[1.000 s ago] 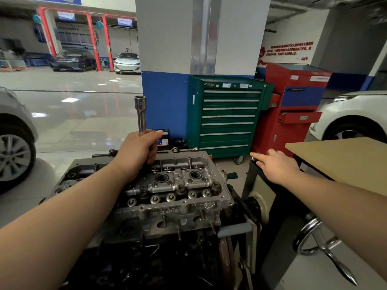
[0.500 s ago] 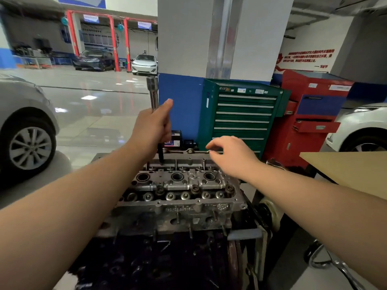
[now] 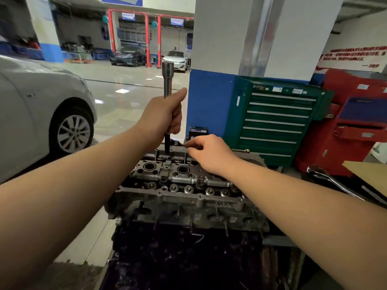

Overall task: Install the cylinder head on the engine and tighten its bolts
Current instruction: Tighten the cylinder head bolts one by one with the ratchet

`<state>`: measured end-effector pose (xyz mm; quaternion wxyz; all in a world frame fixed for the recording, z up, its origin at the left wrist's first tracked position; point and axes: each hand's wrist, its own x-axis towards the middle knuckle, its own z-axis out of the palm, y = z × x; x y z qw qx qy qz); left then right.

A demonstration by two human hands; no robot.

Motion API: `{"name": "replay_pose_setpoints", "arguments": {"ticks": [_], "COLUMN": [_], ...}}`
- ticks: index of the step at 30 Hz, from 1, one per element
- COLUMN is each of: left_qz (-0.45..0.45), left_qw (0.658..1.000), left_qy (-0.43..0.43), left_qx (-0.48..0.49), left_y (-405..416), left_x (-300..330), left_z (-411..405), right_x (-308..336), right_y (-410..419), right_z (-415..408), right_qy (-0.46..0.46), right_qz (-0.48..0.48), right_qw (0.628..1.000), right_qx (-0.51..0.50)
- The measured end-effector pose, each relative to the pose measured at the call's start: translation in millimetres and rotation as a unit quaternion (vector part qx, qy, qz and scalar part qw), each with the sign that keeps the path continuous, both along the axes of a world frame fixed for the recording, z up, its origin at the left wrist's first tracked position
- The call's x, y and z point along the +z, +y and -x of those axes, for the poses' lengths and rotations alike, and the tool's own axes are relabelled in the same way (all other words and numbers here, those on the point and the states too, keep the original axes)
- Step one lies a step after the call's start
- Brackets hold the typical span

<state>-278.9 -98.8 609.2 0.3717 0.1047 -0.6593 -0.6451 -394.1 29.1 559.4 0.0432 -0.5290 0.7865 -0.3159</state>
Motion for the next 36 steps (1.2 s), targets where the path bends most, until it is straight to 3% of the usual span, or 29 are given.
{"name": "replay_pose_setpoints", "arguments": {"ticks": [7, 13, 23, 27, 32, 36], "left_qz": [-0.036, -0.016, 0.057, 0.14, 0.139, 0.166], "left_qw": [0.999, 1.0, 0.996, 0.98, 0.981, 0.982], "left_qy": [0.019, 0.009, -0.064, -0.12, -0.073, -0.067], "left_qx": [-0.01, -0.015, 0.008, 0.078, 0.117, 0.059], "left_y": [-16.1, -11.3, -2.5, 1.5, -0.1, -14.1], "left_x": [-17.1, -22.5, -19.3, -16.6, -5.1, -4.7], "left_z": [-2.0, 4.3, 3.4, -3.0, -24.1, -47.8], "right_x": [-4.9, -4.2, -7.9, -8.4, -10.9, -12.0], "right_y": [-21.5, -31.3, -40.9, -42.3, -45.3, -46.0], "right_z": [-14.6, -13.6, -15.4, -15.7, -11.9, -9.7], "right_qy": [0.012, 0.03, -0.019, 0.0, 0.029, 0.035], "right_qz": [-0.012, -0.041, -0.024, -0.023, -0.016, -0.023], "right_qw": [1.0, 0.997, 0.997, 0.997, 0.996, 0.996], "right_qx": [0.024, 0.059, 0.072, 0.071, 0.079, 0.084]}}
